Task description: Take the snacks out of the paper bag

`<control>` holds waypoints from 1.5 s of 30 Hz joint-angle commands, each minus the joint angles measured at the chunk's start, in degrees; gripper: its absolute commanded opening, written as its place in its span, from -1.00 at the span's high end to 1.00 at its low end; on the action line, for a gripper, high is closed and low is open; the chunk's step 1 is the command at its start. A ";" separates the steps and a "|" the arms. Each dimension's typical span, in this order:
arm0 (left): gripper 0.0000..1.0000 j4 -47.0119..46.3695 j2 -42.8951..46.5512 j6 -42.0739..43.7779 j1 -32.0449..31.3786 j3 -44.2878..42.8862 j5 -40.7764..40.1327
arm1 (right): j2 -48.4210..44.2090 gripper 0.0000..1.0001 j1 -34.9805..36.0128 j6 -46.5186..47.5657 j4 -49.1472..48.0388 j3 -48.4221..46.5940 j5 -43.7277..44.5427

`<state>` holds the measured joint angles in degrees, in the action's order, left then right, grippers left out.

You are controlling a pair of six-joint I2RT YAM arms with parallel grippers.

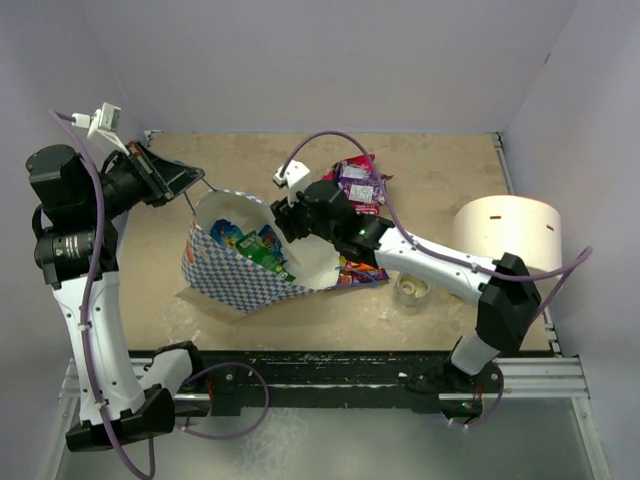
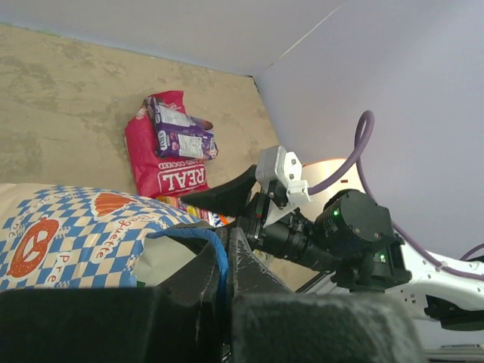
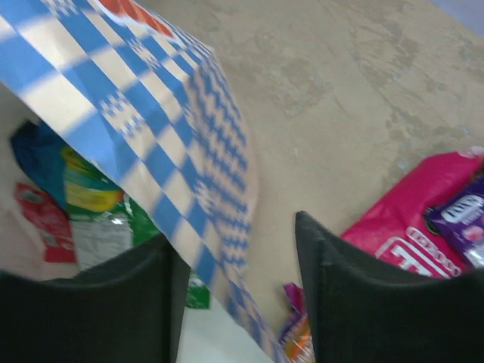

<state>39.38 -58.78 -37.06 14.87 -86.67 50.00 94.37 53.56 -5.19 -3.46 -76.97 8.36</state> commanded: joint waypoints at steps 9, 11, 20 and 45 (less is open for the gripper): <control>1.00 -15.31 9.23 -13.44 0.10 9.59 0.99 | -21.26 -0.74 -7.86 -12.24 16.30 17.17 -6.68; 1.00 -15.62 9.01 -14.31 0.07 9.52 1.21 | -20.62 -0.75 -9.09 -15.89 15.09 18.75 -9.76; 1.00 -15.44 6.96 -15.31 0.13 8.63 4.58 | -11.83 -0.42 -14.32 -32.54 13.27 21.15 -21.51; 1.00 -4.89 -6.97 1.55 0.11 -11.11 -3.83 | 15.88 1.00 -2.46 -59.60 -20.32 3.51 -25.90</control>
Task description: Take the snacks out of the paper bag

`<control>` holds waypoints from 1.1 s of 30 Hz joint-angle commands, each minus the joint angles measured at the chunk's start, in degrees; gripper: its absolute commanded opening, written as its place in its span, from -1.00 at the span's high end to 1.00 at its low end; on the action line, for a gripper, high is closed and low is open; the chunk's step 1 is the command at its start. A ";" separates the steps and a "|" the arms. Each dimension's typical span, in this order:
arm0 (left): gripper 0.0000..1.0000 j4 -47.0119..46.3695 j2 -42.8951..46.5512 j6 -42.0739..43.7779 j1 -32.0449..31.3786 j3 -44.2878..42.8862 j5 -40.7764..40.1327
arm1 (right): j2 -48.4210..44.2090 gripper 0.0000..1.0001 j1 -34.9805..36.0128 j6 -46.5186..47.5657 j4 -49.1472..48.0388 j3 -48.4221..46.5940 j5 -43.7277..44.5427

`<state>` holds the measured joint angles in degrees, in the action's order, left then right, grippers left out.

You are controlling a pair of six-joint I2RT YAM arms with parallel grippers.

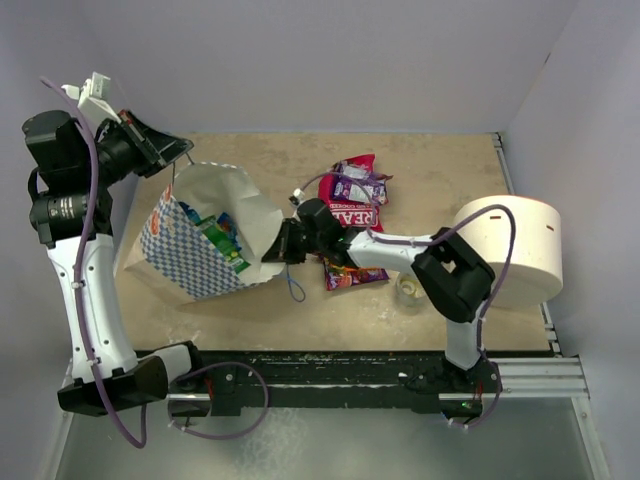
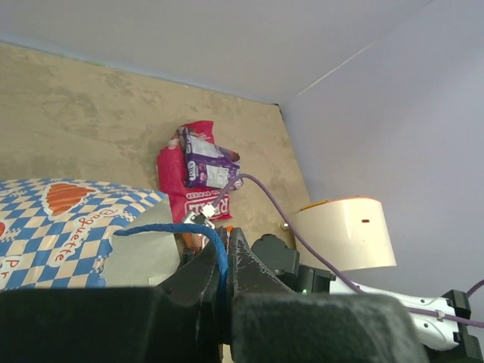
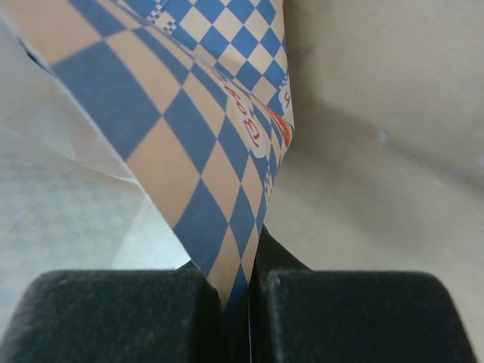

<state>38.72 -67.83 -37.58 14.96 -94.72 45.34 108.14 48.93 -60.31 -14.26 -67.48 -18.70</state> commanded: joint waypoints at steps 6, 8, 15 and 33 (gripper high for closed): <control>1.00 -4.77 12.04 -2.91 0.05 13.59 2.23 | 2.70 0.88 2.84 0.22 -10.81 -3.09 1.28; 1.00 -5.34 17.07 -6.01 0.00 19.98 2.07 | 0.33 0.79 2.82 3.82 -8.76 0.22 1.18; 1.00 -14.33 32.80 -21.94 0.01 38.25 2.30 | -6.84 0.34 2.58 20.31 1.84 4.95 5.55; 1.00 -10.08 33.82 -19.61 -0.01 36.54 10.08 | -22.89 -0.22 2.40 42.52 15.45 6.10 22.00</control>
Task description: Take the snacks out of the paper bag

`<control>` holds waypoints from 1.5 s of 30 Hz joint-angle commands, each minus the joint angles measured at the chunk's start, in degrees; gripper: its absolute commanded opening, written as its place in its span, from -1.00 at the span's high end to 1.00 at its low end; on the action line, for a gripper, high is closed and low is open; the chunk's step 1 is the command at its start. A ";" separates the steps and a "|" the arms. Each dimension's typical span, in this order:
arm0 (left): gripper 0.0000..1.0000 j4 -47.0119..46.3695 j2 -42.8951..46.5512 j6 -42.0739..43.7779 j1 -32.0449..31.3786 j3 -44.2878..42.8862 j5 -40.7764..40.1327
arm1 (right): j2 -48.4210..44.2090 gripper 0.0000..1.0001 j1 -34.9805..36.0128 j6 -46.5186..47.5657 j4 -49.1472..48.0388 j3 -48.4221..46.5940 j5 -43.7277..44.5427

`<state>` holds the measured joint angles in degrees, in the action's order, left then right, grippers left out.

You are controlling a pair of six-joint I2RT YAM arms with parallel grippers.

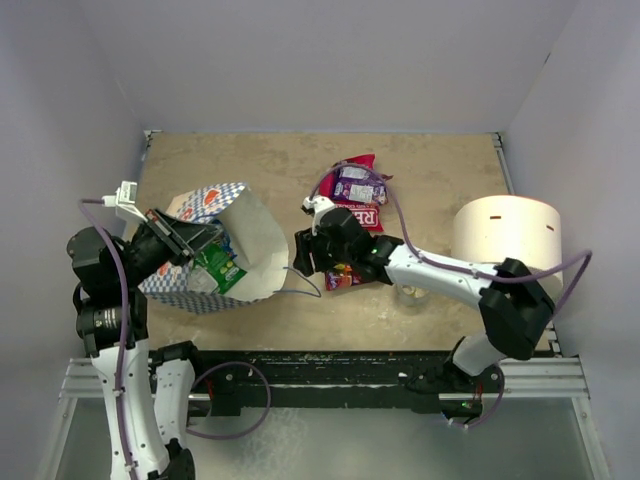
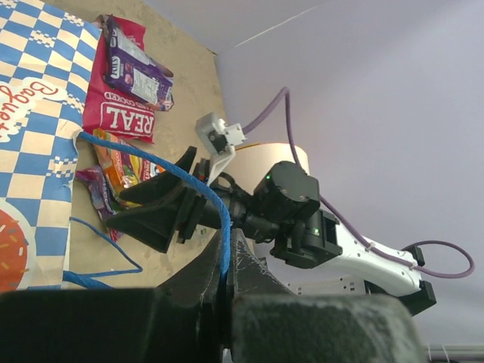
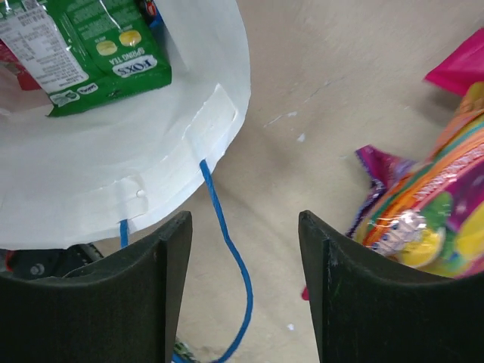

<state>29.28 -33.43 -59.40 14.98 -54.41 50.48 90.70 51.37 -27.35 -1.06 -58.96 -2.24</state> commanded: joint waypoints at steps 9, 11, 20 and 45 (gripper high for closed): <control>1.00 13.65 4.37 12.57 -0.01 -5.14 8.38 | -3.03 -0.36 -0.05 15.87 -12.12 0.77 5.62; 1.00 18.74 6.22 14.54 -0.03 -4.80 8.37 | 0.22 -0.35 -0.08 13.80 -12.87 -1.87 3.09; 1.00 26.64 13.13 15.67 -0.04 -3.00 5.14 | -6.43 -0.34 0.92 25.96 -33.38 7.87 -8.44; 1.00 12.30 8.23 9.03 0.03 -6.44 0.85 | 9.21 -0.38 23.00 26.77 -53.97 1.87 9.71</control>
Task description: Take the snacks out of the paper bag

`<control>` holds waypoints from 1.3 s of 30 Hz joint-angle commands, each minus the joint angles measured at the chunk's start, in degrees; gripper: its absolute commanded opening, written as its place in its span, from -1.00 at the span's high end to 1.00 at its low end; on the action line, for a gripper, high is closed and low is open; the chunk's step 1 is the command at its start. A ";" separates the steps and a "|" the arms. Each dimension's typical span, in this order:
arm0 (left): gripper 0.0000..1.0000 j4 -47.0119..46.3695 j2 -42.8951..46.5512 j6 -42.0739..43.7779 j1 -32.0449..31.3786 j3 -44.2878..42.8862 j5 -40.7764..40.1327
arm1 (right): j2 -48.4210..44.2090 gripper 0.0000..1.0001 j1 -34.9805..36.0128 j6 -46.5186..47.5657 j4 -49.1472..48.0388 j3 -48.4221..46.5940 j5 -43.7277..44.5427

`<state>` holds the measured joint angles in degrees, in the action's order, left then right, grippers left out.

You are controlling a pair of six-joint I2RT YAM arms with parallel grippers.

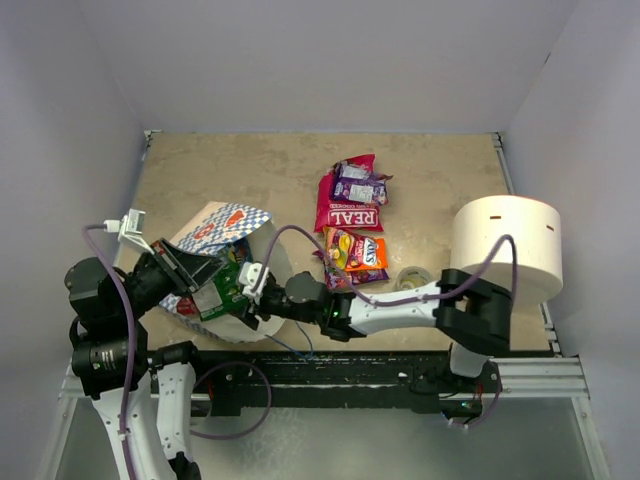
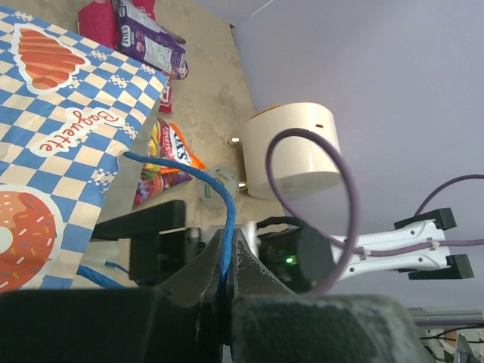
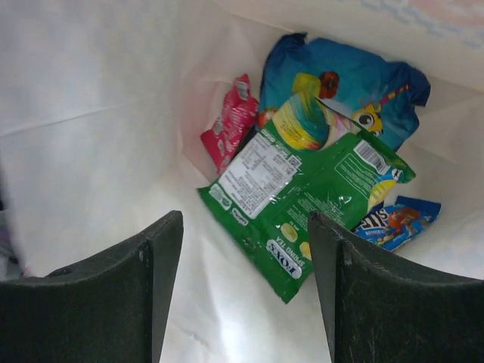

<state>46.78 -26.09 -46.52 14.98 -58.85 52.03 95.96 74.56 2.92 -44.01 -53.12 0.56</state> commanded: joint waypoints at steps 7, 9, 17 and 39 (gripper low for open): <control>1.00 -6.15 0.01 -5.98 0.01 -3.77 -1.30 | 15.44 -0.40 -0.21 -3.84 -13.83 -8.58 8.89; 1.00 -6.68 0.34 -6.38 -0.04 -2.95 -0.96 | 16.97 -0.41 -0.21 -3.92 -13.12 -9.51 10.97; 1.00 -9.50 2.26 -7.88 0.01 -0.04 -1.94 | 19.60 -0.57 -1.28 -6.67 -11.24 -12.16 16.84; 1.00 -8.60 6.29 -9.38 0.04 1.50 -4.98 | 30.93 -0.53 -7.23 -18.77 4.82 -26.39 15.29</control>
<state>40.05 -21.63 -54.50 14.98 -57.36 47.40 126.06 68.01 -16.53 -41.95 -77.03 18.26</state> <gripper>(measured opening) 0.011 0.856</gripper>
